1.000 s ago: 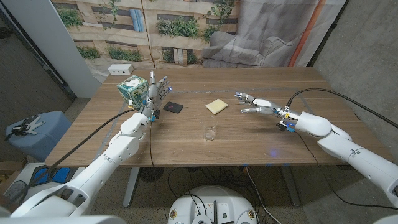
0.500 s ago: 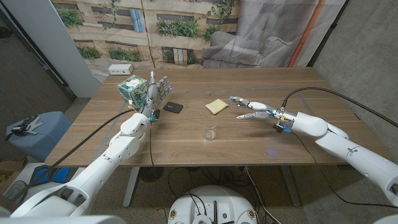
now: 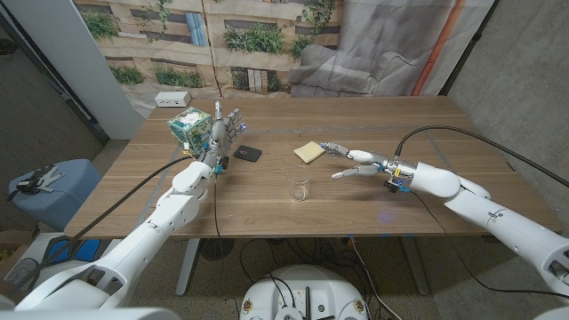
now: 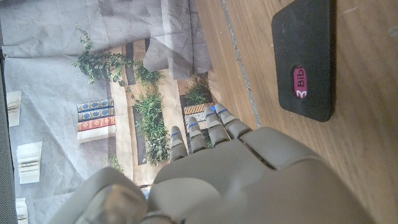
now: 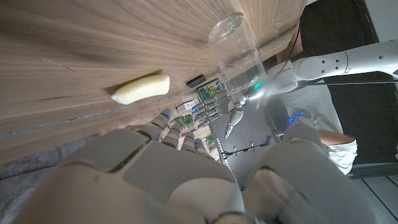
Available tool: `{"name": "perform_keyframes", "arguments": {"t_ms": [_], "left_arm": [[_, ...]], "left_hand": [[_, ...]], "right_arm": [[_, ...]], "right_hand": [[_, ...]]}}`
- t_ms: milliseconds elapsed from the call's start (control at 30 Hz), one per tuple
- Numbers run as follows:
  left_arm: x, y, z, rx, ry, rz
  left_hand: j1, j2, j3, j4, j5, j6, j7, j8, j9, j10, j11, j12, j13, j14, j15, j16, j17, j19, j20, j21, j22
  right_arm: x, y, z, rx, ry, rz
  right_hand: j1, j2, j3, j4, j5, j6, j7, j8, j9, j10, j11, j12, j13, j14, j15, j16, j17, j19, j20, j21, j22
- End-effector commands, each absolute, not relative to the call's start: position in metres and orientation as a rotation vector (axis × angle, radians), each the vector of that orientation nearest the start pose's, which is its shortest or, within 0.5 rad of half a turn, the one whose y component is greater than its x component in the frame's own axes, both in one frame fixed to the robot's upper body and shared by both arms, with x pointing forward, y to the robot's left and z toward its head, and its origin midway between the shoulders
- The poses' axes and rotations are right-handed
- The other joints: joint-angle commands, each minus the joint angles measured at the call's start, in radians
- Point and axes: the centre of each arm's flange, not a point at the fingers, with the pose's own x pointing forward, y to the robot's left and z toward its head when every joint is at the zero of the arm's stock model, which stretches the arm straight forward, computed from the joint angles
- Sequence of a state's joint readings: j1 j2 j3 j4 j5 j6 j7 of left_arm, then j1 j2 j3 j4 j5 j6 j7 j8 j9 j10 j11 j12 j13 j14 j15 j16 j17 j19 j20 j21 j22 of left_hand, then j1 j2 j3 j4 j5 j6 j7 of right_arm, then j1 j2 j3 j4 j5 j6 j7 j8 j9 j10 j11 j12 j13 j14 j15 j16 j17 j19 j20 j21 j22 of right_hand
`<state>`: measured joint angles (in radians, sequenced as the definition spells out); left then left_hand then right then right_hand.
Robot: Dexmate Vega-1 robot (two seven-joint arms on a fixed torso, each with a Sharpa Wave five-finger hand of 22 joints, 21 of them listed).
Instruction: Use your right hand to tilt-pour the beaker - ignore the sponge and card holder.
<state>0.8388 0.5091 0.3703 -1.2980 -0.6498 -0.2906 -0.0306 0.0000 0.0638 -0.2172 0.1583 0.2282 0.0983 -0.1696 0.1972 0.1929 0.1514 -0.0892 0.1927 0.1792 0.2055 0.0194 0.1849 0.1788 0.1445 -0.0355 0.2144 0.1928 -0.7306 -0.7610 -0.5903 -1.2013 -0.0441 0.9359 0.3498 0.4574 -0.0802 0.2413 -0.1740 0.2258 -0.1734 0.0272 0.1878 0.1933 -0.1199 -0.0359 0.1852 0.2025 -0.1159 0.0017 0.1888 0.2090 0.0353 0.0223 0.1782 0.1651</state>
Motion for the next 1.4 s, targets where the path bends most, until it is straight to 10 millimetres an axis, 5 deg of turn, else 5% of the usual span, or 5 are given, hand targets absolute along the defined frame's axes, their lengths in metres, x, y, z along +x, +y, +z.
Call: {"name": "perform_keyframes", "arguments": {"t_ms": [33, 1400], "left_arm": [[0.653, 0.29, -0.027, -0.042, -0.594, -0.207], [0.653, 0.29, -0.027, -0.042, -0.593, -0.207]], "left_hand": [[0.002, 0.026, -0.005, -0.001, 0.004, 0.001, -0.009, 0.004, 0.003, 0.009, 0.001, 0.006, 0.003, 0.007, 0.0, 0.005, 0.005, 0.007, -0.01, 0.007, 0.003], [0.002, 0.026, -0.005, -0.001, 0.004, 0.0, -0.01, 0.004, 0.003, 0.01, 0.0, 0.006, 0.003, 0.006, 0.0, 0.005, 0.005, 0.007, -0.009, 0.007, 0.003]], "right_arm": [[0.579, -0.229, -0.066, -1.126, -0.944, 0.795], [0.596, -0.188, -0.096, -1.093, -0.939, 0.825]], "right_hand": [[0.019, -0.007, 0.002, -0.005, 0.007, -0.158, -0.001, 0.006, 0.003, -0.009, 0.006, 0.005, 0.002, -0.011, 0.002, 0.007, 0.003, 0.0, 0.007, 0.003, 0.003], [0.083, -0.023, 0.013, 0.0, 0.028, -0.128, -0.005, 0.032, 0.007, 0.028, 0.002, 0.023, 0.01, 0.015, -0.006, 0.023, 0.002, 0.031, -0.004, 0.014, 0.004]]}}
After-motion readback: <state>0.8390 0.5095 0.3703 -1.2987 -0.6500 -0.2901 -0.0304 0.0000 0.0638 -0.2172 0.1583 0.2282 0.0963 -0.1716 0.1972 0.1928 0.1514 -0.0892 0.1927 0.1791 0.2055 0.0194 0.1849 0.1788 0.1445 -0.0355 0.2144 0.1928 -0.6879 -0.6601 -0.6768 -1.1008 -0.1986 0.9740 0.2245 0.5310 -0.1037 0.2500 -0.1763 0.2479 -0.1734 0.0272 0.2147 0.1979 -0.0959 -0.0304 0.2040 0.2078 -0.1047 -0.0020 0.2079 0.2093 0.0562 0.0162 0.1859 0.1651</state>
